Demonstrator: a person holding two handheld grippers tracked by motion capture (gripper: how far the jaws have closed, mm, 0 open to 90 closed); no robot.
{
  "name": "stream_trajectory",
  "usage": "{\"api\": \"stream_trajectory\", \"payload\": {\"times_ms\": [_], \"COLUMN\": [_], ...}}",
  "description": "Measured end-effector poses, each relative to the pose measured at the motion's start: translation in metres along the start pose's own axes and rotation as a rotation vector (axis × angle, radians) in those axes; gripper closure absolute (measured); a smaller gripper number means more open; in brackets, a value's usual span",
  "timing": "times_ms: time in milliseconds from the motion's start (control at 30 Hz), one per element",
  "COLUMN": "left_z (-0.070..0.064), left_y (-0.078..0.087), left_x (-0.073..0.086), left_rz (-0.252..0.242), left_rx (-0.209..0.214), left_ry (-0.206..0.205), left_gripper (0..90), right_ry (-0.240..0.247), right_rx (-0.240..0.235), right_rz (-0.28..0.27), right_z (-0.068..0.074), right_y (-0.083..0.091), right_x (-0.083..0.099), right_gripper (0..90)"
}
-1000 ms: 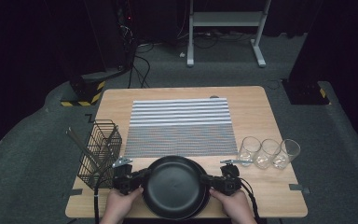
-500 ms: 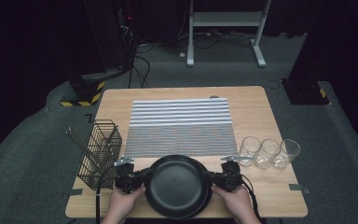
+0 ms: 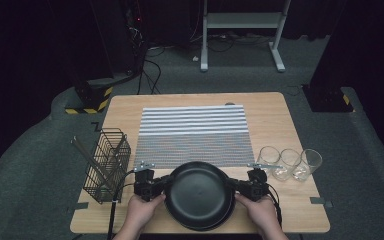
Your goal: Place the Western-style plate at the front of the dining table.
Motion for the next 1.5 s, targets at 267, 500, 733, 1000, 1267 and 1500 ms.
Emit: {"api": "stream_trajectory", "payload": {"times_ms": [267, 500, 733, 1000, 1267, 1500], "left_z": [-0.005, -0.008, -0.013, -0.008, -0.003, -0.003], "left_y": [0.012, 0.019, 0.012, 0.014, 0.016, 0.019], "left_x": [0.003, 0.014, 0.021, 0.018, 0.013, 0.008], "left_rz": [0.005, 0.022, 0.057, 0.041, 0.039, 0.033], "left_rx": [-0.015, -0.015, -0.004, 0.01, 0.002, -0.007], "left_ry": [-0.019, -0.001, -0.015, -0.004, 0.005, 0.001], "left_gripper": [67.6, 55.4, 65.8, 70.8, 73.3, 74.7], "right_ry": [0.022, 0.026, 0.022, 0.005, 0.006, -0.006], "right_rx": [0.019, 0.021, 0.019, 0.005, -0.003, -0.026], "right_rz": [-0.007, -0.009, -0.009, -0.001, -0.01, -0.006], "right_z": [0.003, 0.003, 0.003, 0.002, 0.005, 0.006], "right_y": [-0.002, -0.002, -0.002, -0.004, -0.008, -0.009], "right_x": [0.001, 0.002, 0.002, 0.003, 0.005, 0.004], "right_gripper": [81.9, 81.8, 81.7, 80.7, 78.8, 75.0]}}
Point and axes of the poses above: each handheld gripper's, and its own axes: y roughly backward along the jaws, x roughly out of its underside, z roughly to its left, the point moved 1 cm from there along -y, roughly forward along the jaws, and after that the axes turned 4 degrees about -y, right-handed, at the moved point
